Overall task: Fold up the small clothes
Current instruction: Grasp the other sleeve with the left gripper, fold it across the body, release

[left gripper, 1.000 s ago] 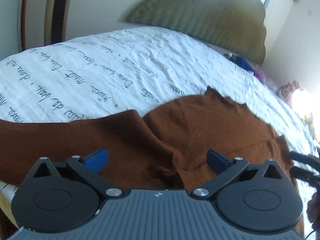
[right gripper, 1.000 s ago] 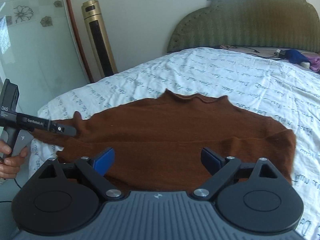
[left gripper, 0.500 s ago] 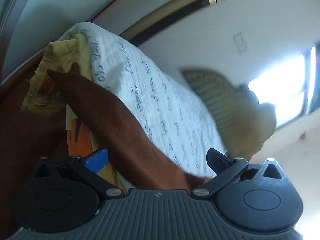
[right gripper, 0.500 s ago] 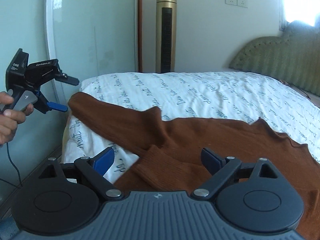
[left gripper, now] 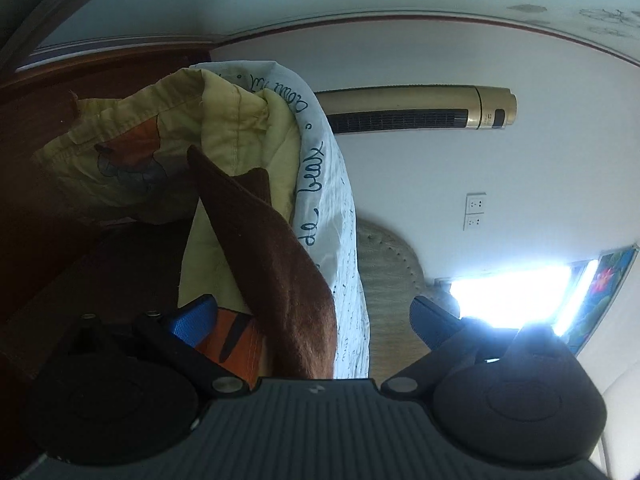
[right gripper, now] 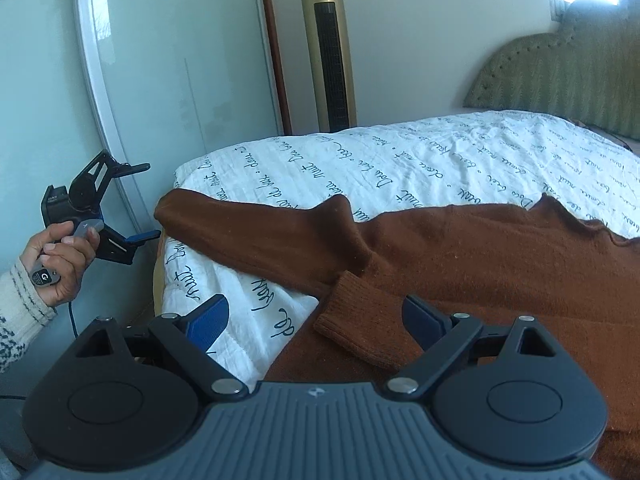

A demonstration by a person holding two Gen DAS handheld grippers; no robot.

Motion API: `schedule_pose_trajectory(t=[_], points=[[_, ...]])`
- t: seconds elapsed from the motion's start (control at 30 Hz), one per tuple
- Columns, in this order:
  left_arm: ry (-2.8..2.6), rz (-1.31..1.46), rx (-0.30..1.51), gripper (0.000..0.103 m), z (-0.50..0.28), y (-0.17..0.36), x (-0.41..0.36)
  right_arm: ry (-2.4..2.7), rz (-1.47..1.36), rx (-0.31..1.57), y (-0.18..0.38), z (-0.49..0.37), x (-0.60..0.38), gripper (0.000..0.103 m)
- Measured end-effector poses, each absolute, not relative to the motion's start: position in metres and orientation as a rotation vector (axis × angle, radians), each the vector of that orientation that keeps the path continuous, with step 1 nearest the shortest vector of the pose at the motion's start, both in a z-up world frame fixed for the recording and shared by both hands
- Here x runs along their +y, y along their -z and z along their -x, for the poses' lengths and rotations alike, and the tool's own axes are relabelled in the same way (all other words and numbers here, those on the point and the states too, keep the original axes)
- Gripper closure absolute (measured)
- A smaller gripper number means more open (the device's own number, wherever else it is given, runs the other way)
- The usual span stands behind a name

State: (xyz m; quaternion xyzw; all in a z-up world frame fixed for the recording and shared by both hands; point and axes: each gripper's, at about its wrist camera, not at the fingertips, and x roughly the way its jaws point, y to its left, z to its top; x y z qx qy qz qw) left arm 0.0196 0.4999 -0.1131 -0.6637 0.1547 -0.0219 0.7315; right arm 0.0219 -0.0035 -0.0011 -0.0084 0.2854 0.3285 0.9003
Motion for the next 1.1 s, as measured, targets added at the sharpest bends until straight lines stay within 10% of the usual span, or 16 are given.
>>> schedule_pose_trajectory(t=[0.17,0.63,1.1], points=[[0.029,1.465,0.335,0.097,-0.020,0.112,0.500,-0.651,0.005,0.589,0.001,-0.020,-0.011,0.009],[-0.032,1.097,0.237,0.098,0.016,-0.013,0.431,-0.610,-0.063,0.529,-0.011,-0.015,-0.038,0.009],[0.228,0.799,0.522,0.095,-0.057,-0.048,0.102,-0.229,-0.271,0.561,0.005,-0.022,-0.148,0.009]])
